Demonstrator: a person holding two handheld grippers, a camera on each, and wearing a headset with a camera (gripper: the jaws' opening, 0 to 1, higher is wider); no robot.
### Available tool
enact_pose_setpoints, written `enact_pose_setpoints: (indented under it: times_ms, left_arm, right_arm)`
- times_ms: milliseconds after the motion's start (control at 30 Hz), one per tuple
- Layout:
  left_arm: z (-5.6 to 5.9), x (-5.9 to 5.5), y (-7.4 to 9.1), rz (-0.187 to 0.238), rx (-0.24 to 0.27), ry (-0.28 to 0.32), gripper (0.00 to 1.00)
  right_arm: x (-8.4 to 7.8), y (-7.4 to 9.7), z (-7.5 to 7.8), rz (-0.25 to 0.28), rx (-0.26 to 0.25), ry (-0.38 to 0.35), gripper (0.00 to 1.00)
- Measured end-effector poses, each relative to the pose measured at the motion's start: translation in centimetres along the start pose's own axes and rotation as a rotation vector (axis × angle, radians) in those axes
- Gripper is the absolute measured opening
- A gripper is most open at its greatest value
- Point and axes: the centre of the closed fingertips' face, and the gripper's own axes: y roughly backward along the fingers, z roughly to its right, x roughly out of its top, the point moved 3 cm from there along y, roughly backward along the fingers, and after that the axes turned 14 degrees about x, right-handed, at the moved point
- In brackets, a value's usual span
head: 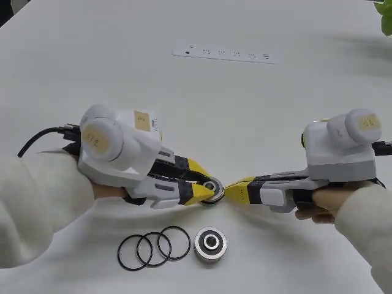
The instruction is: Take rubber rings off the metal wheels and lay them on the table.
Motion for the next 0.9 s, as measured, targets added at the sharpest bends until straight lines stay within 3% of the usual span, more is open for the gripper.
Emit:
enact_pose_setpoints:
  times_ms: [100, 900]
  left_arm:
    - [0.0, 0.0, 0.0, 0.002, 0.001, -0.002, 0.14]
    - [-0.2, -0.2, 0.0, -0.002, 0.006, -0.024, 0.14]
  right_arm:
    - [0.2, 0.0, -0.2, 0.036, 0.013, -0.042, 0.0]
    - [0.6, -0.5, -1.4, 0.011, 0.006, 0.007, 0.0]
